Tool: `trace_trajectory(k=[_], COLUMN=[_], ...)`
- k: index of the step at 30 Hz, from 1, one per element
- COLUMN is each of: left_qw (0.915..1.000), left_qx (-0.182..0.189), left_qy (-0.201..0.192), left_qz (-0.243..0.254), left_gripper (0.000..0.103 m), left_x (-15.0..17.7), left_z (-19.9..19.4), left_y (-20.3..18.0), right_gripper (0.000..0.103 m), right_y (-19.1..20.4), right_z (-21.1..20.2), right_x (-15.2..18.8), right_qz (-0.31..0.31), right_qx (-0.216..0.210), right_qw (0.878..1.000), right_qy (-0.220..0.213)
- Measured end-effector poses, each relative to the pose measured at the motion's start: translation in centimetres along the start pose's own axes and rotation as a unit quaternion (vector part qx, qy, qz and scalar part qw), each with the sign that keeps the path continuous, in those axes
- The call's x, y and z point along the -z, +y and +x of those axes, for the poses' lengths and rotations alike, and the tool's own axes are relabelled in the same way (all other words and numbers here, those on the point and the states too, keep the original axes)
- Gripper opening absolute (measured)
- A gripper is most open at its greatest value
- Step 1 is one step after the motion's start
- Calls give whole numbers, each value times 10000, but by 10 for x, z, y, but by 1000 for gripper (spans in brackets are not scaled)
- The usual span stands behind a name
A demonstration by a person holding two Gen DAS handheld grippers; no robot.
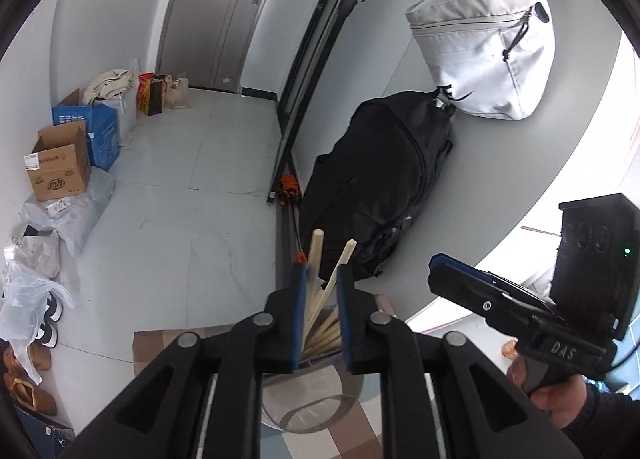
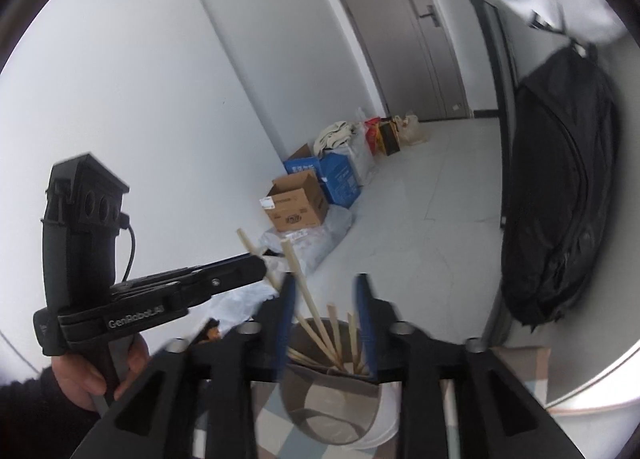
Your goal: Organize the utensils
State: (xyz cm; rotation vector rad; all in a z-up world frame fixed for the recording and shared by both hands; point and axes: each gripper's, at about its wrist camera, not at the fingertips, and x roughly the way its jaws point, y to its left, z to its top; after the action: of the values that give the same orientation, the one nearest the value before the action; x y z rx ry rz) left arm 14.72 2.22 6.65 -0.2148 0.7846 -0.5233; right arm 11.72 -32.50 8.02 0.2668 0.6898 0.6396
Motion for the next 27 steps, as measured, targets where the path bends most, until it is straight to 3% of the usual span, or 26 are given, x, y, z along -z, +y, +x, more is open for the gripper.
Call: trace_trajectory(k=[1,3,5,7,9,12,18,22,24,27], left_qw=[10000,9999,10000,9999,9992,9989,9988,9943,9904,9859], left_qx=[-79,-74,-47,-44,-25,-209,-365,-702,-940,-1189], left_qy=[-30,-78,-55,-18,302,274,-317,-775,-978,-1136], left_qz=[19,12,24,96,271,318,-61,-227,-260,-319], left_gripper=[22,47,58,58,58,58,58,58,64,73], left_x=[1,4,6,10,14,19,13,12,15,21], left_z=[-3,-4,-2,-2,7,8,-27,-47,-54,-59], left_y=[-2,-5,-5,-9,-14,-16,-8,-8,-10,-13], right_gripper=[45,46,60,60,64,65,65,67,71,84], right_y=[-4,-7,-11,-13,-15,-16,-16,-14,-10,1], right_z=[-4,-11,-18,-24,-30,-37,-47,-53,-60,-69], right_x=[1,3,7,12,17,21,29,31,33,39], right_qz=[65,116,186,226,233,273,317,306,225,34], right_qx=[-63,-30,24,35,113,128,231,231,214,291], right_qw=[10000,9999,9997,9996,9996,9994,9991,9992,9993,9988], right_qy=[-26,-90,-136,-140,-148,-166,-168,-138,-215,-383])
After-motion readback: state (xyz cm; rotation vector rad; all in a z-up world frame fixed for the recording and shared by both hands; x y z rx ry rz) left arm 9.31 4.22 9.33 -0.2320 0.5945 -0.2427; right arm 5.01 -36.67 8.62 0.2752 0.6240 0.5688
